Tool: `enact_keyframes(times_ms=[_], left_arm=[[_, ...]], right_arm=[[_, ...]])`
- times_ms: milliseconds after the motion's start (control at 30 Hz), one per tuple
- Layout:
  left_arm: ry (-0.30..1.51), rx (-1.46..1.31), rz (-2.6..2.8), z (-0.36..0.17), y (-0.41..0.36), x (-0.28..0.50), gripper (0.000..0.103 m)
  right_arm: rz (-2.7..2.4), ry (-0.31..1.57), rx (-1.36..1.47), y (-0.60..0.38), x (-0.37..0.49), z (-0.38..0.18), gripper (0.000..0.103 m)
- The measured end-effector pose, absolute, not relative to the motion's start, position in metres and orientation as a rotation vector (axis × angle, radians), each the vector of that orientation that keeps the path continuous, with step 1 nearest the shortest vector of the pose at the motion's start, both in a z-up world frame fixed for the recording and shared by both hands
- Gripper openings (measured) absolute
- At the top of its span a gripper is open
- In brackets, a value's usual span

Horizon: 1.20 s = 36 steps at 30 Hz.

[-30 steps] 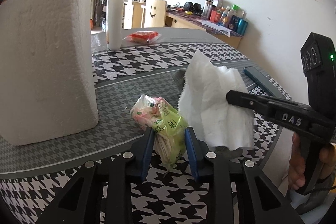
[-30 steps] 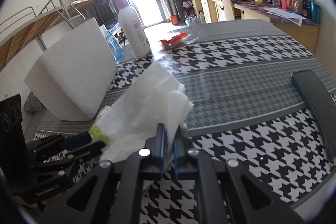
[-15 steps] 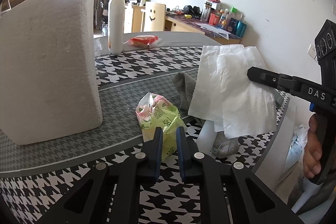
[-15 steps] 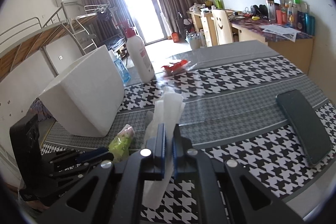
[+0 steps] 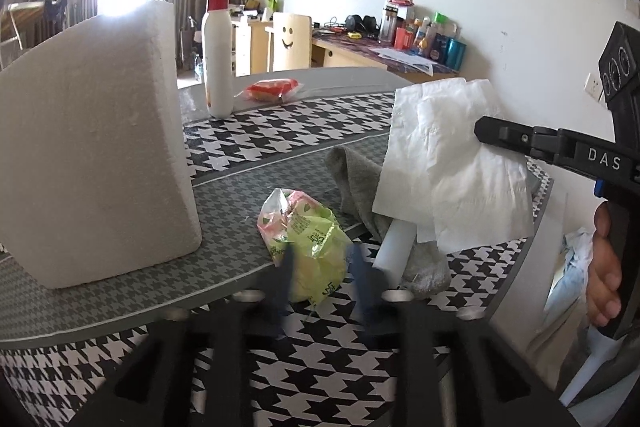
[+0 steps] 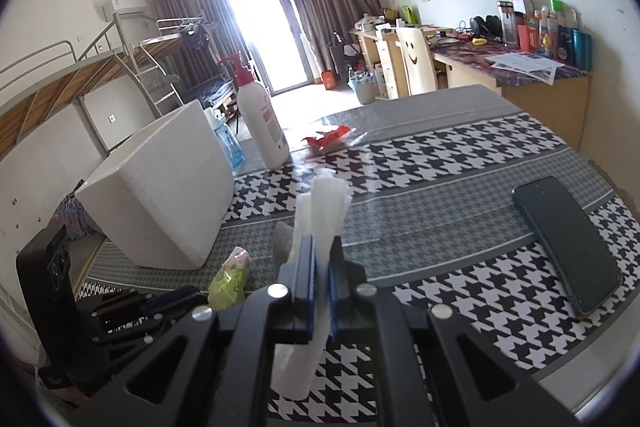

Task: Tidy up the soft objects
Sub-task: 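Lift the floral packet and white tissue and carry both toward the foam box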

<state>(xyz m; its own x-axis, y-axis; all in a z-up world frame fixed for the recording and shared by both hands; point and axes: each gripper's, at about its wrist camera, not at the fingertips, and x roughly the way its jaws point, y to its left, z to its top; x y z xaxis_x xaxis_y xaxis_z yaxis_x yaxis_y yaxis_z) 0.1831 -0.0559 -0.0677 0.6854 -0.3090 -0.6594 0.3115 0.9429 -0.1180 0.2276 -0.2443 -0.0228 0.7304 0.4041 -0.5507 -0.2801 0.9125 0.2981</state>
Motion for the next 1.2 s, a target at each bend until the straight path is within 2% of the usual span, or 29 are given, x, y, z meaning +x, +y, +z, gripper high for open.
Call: enact_keyframes(times_ms=[67, 767, 867, 1000, 1100, 1200], left_arm=[[0.728, 0.007, -0.342, -0.067, -0.058, 0.183, 0.055], [0.811, 0.102, -0.219, -0.089, -0.081, 0.221, 0.055], [0.822, 0.087, -0.213, -0.091, -0.079, 0.226, 0.041], [0.824, 0.075, -0.213, -0.091, -0.076, 0.225, 0.031], [0.811, 0.067, -0.213, -0.088, -0.073, 0.220, 0.026], [0.786, 0.059, -0.228, -0.081, -0.070, 0.213, 0.026]], right_arm=[[0.379, 0.651, 0.202, -0.245, 0.228, -0.024, 0.008], [0.390, 0.637, 0.256, -0.266, 0.222, -0.029, 0.008], [0.396, 0.639, 0.257, -0.265, 0.222, -0.030, 0.008], [0.404, 0.638, 0.255, -0.265, 0.222, -0.030, 0.008], [0.408, 0.638, 0.249, -0.262, 0.222, -0.029, 0.008], [0.414, 0.634, 0.243, -0.259, 0.222, -0.026, 0.008]])
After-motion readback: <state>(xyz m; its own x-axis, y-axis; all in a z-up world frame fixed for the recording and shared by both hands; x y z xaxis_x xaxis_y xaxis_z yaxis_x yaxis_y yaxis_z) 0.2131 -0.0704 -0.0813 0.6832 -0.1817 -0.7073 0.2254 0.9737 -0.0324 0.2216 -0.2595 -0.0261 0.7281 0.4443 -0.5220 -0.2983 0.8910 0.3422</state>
